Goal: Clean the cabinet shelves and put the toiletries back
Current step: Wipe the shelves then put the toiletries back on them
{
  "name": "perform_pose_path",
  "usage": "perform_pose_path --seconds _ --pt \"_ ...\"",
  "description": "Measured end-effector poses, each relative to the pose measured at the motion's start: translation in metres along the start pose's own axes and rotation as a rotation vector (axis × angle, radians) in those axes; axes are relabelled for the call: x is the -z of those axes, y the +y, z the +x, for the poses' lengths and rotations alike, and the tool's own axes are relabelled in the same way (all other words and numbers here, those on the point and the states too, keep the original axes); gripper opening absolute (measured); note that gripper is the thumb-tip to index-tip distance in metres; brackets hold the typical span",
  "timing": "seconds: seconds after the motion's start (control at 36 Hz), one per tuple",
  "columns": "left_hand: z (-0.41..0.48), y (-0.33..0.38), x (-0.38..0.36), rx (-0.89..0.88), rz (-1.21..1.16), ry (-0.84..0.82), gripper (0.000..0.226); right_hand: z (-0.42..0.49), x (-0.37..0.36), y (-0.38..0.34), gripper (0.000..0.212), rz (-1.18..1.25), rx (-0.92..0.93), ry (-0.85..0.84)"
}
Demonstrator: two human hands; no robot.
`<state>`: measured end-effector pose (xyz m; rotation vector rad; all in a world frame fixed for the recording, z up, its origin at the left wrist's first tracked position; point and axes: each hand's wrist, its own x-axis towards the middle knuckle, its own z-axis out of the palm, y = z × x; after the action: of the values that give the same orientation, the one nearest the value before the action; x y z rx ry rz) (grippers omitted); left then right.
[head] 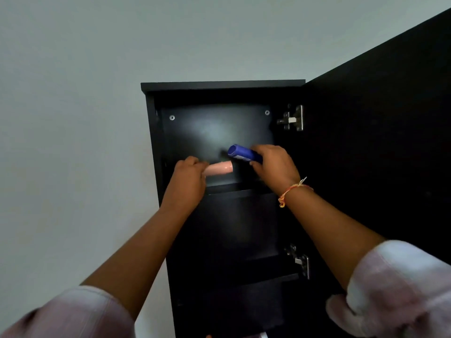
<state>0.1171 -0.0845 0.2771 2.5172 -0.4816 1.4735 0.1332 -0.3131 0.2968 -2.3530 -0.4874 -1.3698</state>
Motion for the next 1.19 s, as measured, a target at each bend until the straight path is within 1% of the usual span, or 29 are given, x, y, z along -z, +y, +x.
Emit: perform_pose_path --seconds 0.08,0.19,0.33,0.39,0.5,0.58,0.67,0.72,0.83,1.06,1.14,1.19 --pt "0.011 -0.006 -0.008 0.044 0.031 -0.103 0.033 0.008 -0.009 0.007 0.03 -0.053 -0.02 -0.105" --pt "0.02 -0.013 -0.015 0.105 0.064 -0.224 0.036 0.011 -0.019 0.016 0.037 -0.107 -0.021 -0.183" --pt "0.026 -0.014 -0.019 0.182 0.07 -0.313 0.032 0.013 -0.034 0.026 0.033 -0.159 -0.029 -0.279" --pt "0.026 -0.015 -0.022 0.218 0.059 -0.328 0.03 0.014 -0.039 0.029 0.034 -0.167 -0.037 -0.303" --pt "0.026 -0.019 -0.026 0.287 -0.007 -0.296 0.03 0.018 -0.046 0.034 0.034 -0.136 -0.04 -0.313" --pt "0.023 -0.02 -0.026 0.318 -0.058 -0.316 0.031 0.018 -0.05 0.038 0.036 -0.123 -0.024 -0.348" --pt "0.021 -0.022 -0.025 0.358 -0.106 -0.307 0.025 0.016 -0.054 0.043 0.045 -0.078 -0.032 -0.283" --pt "0.02 -0.021 -0.025 0.372 -0.12 -0.296 0.022 0.014 -0.059 0.045 0.045 -0.057 -0.059 -0.227" --pt "0.017 -0.022 -0.025 0.37 -0.119 -0.252 0.025 0.009 -0.065 0.044 0.052 -0.073 -0.076 -0.117" --pt "0.014 -0.021 -0.031 0.35 -0.117 -0.239 0.027 0.007 -0.067 0.046 0.047 -0.081 -0.04 -0.054" --pt "0.013 -0.019 -0.033 0.336 -0.106 -0.203 0.029 0.005 -0.068 0.046 0.044 -0.054 0.001 0.007" --pt "0.011 -0.019 -0.034 0.311 -0.1 -0.146 0.03 0.004 -0.068 0.045 0.047 -0.06 0.015 0.061"
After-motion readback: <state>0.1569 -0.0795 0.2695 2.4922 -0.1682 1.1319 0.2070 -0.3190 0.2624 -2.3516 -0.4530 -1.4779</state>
